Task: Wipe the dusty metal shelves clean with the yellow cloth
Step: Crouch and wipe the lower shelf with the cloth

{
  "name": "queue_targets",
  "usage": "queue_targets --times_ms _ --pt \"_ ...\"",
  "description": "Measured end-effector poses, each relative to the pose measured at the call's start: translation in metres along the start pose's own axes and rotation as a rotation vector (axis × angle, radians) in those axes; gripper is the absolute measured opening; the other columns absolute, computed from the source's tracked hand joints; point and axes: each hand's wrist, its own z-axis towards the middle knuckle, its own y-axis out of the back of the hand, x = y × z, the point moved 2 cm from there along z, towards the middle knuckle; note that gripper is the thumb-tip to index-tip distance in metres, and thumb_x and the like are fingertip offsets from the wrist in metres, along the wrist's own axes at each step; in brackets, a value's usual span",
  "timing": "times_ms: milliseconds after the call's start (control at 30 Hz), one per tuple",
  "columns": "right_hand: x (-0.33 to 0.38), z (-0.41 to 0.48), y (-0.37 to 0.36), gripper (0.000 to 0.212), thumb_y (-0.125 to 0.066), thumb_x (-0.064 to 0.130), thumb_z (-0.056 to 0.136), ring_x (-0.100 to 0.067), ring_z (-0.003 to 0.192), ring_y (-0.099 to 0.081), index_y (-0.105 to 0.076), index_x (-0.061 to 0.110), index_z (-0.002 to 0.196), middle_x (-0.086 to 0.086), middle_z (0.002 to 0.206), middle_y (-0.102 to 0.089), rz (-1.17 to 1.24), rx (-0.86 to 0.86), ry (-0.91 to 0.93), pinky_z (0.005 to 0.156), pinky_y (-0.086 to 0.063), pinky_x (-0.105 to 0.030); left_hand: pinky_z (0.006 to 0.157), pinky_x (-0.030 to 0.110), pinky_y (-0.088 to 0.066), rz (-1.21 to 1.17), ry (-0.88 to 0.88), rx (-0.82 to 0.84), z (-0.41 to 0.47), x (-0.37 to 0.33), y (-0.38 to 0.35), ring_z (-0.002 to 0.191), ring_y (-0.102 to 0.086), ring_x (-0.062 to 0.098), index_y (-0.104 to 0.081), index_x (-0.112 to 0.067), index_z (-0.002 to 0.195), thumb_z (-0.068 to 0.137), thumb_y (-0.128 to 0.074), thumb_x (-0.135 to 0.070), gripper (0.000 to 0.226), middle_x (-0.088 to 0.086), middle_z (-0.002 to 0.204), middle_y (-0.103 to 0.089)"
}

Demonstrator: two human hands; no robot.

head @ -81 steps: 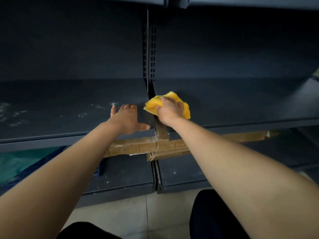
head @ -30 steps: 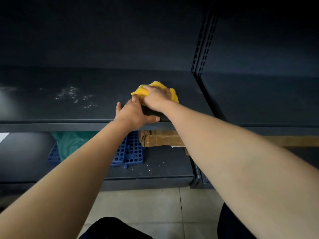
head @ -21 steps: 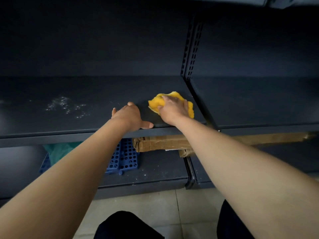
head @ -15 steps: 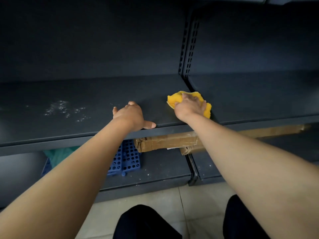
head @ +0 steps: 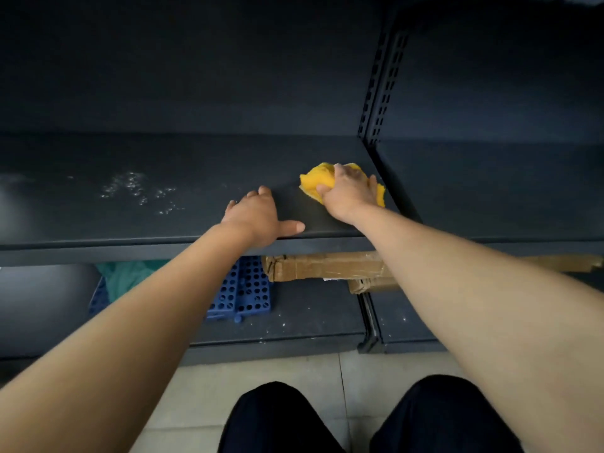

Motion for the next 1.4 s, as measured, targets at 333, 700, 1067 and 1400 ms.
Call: queue_targets --times_ms 333,700,1067,1400 --pt "0.071 0.025 -0.012 0.058 -0.032 0.043 0.099 -0.026 0.147 -0.008 -0.015 0.025 0.151 -0.006 0.158 -0.016 0.006 0.132 0.261 0.119 0.0 -0.043 0.119 0.038 -0.004 -0.187 0.176 -0.091 -0.004 0.017 -0.01 0.145 -0.013 0.021 0.005 -0.007 0.15 0.07 -0.066 -0.063 0.121 0.01 0.157 -0.014" --pt "0.039 0.016 -0.006 0.056 -0.03 0.041 0.099 -0.023 0.147 -0.006 -0.015 0.026 0.151 -0.003 0.159 -0.015 0.007 0.13 0.382 0.12 0.004 -0.042 0.117 0.043 0.008 -0.093 0.243 -0.005 0.0 0.013 -0.004 0.146 -0.012 0.02 0.004 -0.01 0.15 0.068 -0.061 -0.07 0.121 0.007 0.158 -0.013" --pt "0.065 0.012 -0.016 0.059 -0.03 0.043 0.099 -0.025 0.147 -0.005 -0.011 0.023 0.151 -0.001 0.159 -0.013 -0.002 0.082 0.083 0.119 0.005 -0.046 0.119 0.04 0.004 -0.087 0.12 -0.069 -0.005 0.069 0.015 0.145 -0.012 0.021 -0.001 -0.009 0.15 0.071 -0.064 -0.063 0.114 0.009 0.157 -0.015" --pt "0.119 -0.024 -0.029 0.057 -0.035 0.046 0.098 -0.021 0.146 -0.014 -0.019 0.027 0.149 -0.003 0.156 -0.024 0.038 0.051 0.272 0.12 -0.002 -0.039 0.118 0.04 -0.001 -0.019 0.022 -0.084 -0.002 0.081 0.014 0.143 -0.018 0.025 -0.008 -0.003 0.149 0.068 -0.059 -0.072 0.118 0.012 0.153 -0.023"
